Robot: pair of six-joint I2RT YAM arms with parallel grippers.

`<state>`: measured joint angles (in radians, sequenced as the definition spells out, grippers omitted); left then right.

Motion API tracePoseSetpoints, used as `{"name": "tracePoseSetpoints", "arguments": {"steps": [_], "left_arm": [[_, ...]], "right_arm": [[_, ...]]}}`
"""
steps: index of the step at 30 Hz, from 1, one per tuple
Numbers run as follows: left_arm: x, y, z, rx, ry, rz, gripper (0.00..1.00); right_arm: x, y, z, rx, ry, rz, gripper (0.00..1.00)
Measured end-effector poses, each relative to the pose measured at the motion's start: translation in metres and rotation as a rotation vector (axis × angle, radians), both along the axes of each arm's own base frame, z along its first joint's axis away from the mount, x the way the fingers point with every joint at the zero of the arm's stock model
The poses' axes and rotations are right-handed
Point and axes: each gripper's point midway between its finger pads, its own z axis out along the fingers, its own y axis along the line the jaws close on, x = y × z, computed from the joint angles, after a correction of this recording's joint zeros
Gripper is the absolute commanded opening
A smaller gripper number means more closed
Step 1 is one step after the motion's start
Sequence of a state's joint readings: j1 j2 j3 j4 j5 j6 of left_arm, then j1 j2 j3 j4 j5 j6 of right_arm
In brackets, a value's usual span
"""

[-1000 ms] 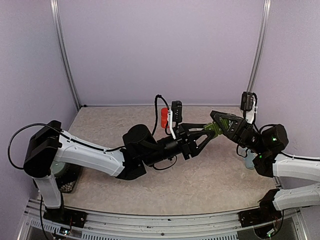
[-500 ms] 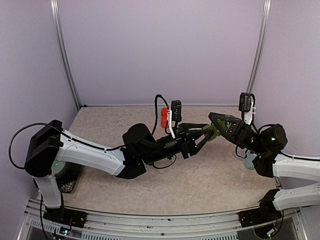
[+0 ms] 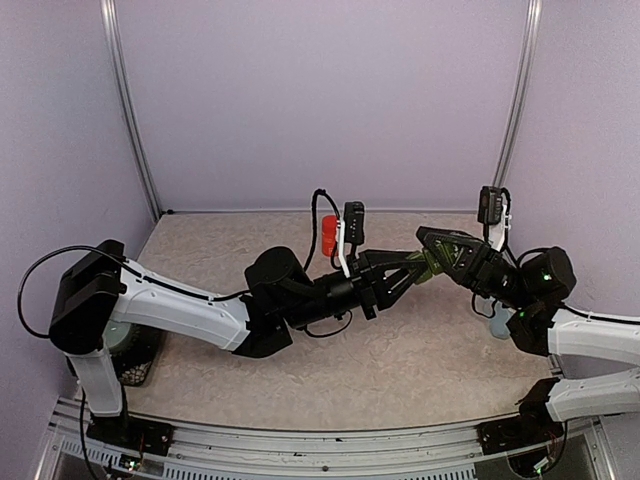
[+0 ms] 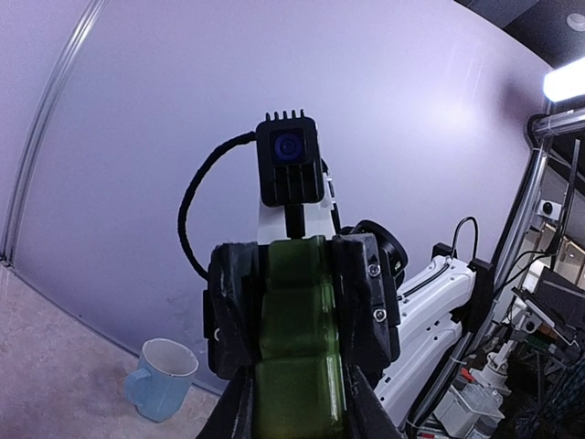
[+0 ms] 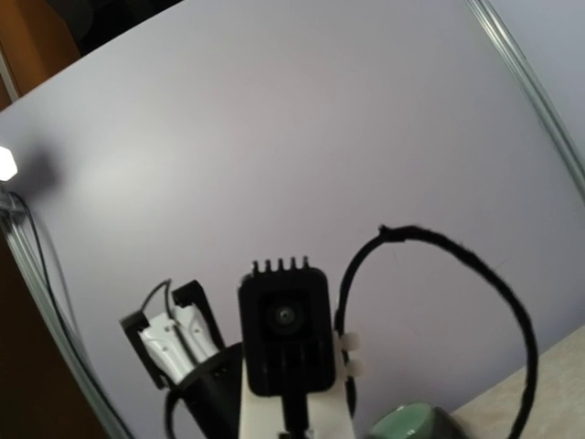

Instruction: Sort the pills into containers

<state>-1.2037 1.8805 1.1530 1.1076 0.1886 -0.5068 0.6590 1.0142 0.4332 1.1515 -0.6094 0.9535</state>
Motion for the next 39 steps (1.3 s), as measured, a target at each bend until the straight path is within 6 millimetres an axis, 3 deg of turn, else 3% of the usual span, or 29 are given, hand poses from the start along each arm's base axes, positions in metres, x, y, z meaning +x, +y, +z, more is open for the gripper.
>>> {"name": "tracePoseSetpoints", "arguments": {"steps": [5,10,13,18,29,35,39], "left_arm": [[0.003,0.005,-0.007,0.038,0.007,0.0,0.13],[0.01,0.021,-0.002,0.084,0.025,0.006,0.16],[0.01,0.034,0.014,0.092,0.02,-0.001,0.17],[-0.002,0.049,0.032,0.138,0.002,-0.039,0.18],[-0.01,0.045,0.002,0.363,0.016,-0.097,0.18],[-0.012,0.045,-0.003,0.381,0.03,-0.112,0.18],[-0.014,0.043,-0.004,0.379,0.033,-0.129,0.18]], "right_arm": [[-0.001,-0.002,-0.001,-0.052,0.006,-0.03,0.84],[-0.004,-0.008,0.015,-0.134,-0.052,-0.107,0.99],[-0.007,-0.012,0.019,-0.201,-0.092,-0.149,1.0],[-0.004,-0.01,0.005,-0.337,-0.108,-0.172,1.0],[-0.014,0.012,-0.029,-0.494,-0.077,0.008,0.94],[-0.017,0.017,-0.039,-0.444,-0.043,0.071,0.88],[-0.017,0.019,-0.041,-0.405,-0.033,0.087,0.78]]}}
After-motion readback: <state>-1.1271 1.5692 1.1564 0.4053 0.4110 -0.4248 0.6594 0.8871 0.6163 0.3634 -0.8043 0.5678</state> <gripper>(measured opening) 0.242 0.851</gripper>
